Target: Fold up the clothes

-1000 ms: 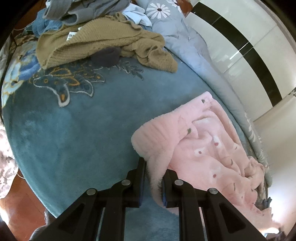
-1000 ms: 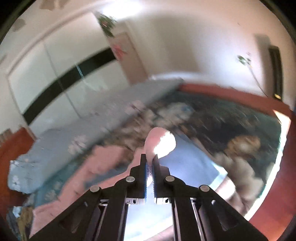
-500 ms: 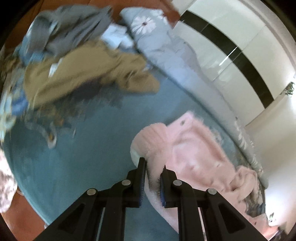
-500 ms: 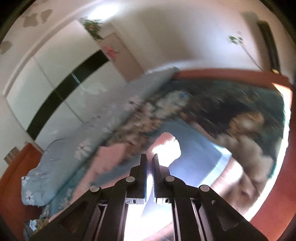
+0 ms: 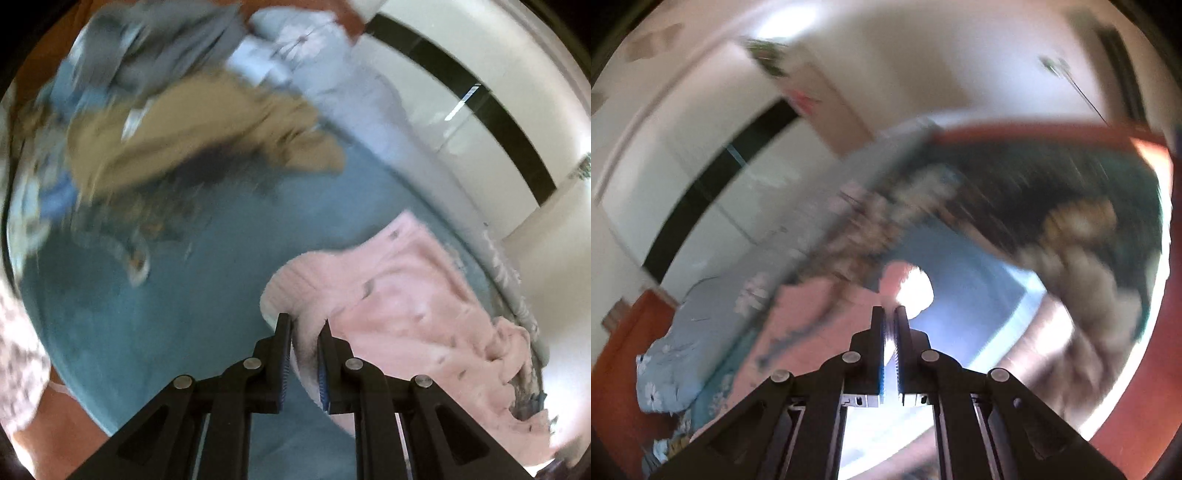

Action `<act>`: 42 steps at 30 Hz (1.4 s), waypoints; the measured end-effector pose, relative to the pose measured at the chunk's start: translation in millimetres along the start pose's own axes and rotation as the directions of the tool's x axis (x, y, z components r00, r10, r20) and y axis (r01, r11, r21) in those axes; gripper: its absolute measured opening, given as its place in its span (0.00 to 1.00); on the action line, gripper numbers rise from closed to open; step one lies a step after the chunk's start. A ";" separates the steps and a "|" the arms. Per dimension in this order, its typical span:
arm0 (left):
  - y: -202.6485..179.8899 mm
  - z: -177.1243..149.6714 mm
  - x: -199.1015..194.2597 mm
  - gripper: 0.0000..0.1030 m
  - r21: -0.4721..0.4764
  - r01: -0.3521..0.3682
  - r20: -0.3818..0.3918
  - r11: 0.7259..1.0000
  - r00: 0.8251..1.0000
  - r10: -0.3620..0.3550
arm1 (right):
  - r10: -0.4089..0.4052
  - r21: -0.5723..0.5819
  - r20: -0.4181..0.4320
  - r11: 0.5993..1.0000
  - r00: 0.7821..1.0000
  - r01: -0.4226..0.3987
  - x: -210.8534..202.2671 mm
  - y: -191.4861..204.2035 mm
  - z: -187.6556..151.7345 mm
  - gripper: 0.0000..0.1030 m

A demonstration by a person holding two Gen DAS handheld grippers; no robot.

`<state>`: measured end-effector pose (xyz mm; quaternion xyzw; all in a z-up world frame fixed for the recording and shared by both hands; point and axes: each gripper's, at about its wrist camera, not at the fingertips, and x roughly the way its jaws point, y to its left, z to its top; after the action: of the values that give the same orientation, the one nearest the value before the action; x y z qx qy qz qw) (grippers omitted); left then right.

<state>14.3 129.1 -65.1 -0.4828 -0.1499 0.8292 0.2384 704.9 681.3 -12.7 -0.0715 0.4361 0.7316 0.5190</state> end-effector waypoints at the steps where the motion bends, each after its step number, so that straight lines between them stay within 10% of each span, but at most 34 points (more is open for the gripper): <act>1: 3.4 -1.6 0.4 0.13 -0.004 0.002 -0.003 1.000 1.000 -0.002 | -0.015 0.019 -0.014 1.000 1.000 0.016 3.2 -9.3 -5.6 0.04; 8: -2.3 4.3 -2.5 0.18 0.043 -0.001 -0.007 0.999 1.000 0.002 | -0.080 0.001 -0.040 0.997 0.996 0.080 8.3 -20.3 -13.6 0.05; 12: 1.9 6.1 -12.6 0.43 0.049 -0.014 0.002 0.999 1.000 0.014 | -0.155 -0.031 -0.015 0.987 0.988 0.155 5.5 -16.4 -4.7 0.05; 17: -2.4 23.0 -23.7 0.50 0.100 -0.080 0.052 0.992 0.996 0.075 | -0.217 -0.027 0.046 0.976 0.975 0.218 2.9 -11.1 11.6 0.09; 24: -70.3 75.7 2.5 0.56 0.243 -0.086 0.060 0.966 0.995 0.074 | -0.014 -0.248 -0.052 0.969 0.999 0.000 59.9 114.4 9.7 0.37; 30: -144.8 98.6 91.8 0.57 0.384 -0.026 -0.094 0.923 0.993 0.067 | 0.106 -0.230 -0.296 0.957 0.949 -0.178 161.3 212.7 -9.0 0.54; 37: -167.1 119.8 186.5 0.57 0.312 0.013 -0.251 0.950 0.966 0.069 | -0.144 -0.094 -0.410 0.989 0.901 0.116 260.8 204.2 -15.4 0.54; 42: -171.3 127.5 219.7 0.57 0.171 0.119 -0.348 0.978 0.936 -0.053 | -0.130 0.046 -0.471 0.984 0.872 0.171 298.5 178.6 -12.8 0.56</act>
<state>-146.2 389.5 -81.0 -0.5871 -0.0478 0.7322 0.3418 419.0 865.9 -86.2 -0.2563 0.5724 0.6307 0.4570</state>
